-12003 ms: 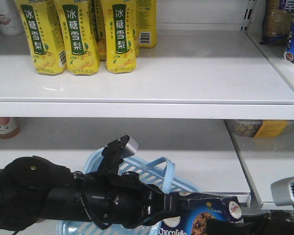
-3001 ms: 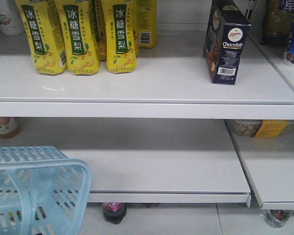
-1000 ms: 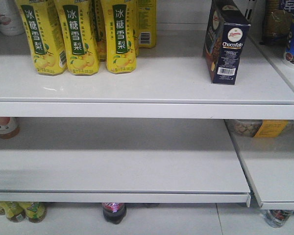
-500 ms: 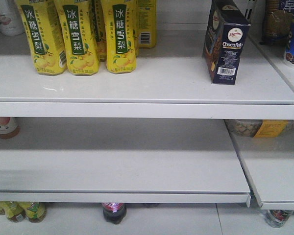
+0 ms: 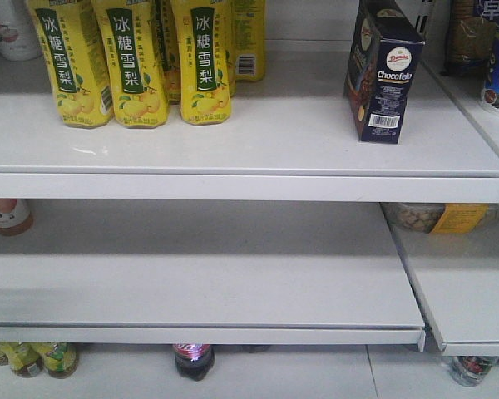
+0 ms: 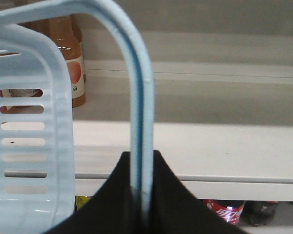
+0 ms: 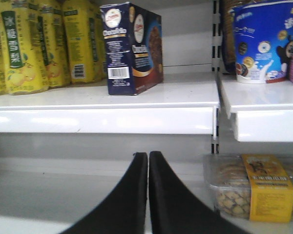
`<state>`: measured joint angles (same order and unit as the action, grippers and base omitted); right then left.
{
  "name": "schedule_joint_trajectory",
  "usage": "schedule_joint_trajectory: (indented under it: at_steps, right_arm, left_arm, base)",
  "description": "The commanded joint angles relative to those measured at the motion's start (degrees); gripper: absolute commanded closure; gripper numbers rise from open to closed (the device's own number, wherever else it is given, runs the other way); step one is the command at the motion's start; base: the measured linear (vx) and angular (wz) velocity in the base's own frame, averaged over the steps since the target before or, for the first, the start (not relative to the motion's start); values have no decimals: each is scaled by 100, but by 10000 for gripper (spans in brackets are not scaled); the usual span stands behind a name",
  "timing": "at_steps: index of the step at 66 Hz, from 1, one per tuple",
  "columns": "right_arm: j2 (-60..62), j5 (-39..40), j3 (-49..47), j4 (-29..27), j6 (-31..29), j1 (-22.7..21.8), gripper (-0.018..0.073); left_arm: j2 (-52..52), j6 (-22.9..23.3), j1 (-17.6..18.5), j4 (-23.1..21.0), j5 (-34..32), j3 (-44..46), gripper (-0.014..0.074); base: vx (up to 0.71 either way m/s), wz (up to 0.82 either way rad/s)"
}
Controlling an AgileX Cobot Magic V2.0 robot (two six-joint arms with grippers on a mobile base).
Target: Left arm holds basket, right arm returns cookies
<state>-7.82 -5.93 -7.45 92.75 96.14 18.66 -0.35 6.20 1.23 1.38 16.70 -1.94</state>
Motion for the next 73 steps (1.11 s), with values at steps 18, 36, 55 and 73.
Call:
schedule_joint_trajectory:
  at_steps: [18, 36, 55, 73]
  right_arm:
    - [-49, -1055, -150, -5320, -5786, -44, 568]
    - [-49, -949, -150, -8877, -9614, -1197, 568]
    - [-49, -718, -150, -11140, -11872, -2372, 568]
    - [0, -589, 46, -10641, -11374, -2362, 568]
  left_arm:
    - [-131, -40, -13, 113, -580, -57, 603]
    - [-131, -40, -13, 113, -580, -57, 603]
    - [-131, -40, -13, 113, -580, -57, 603]
    - [-131, -40, -13, 113, -580, -57, 603]
  base:
    - [0, 0]
    - [0, 0]
    - [0, 0]
    - [0, 0]
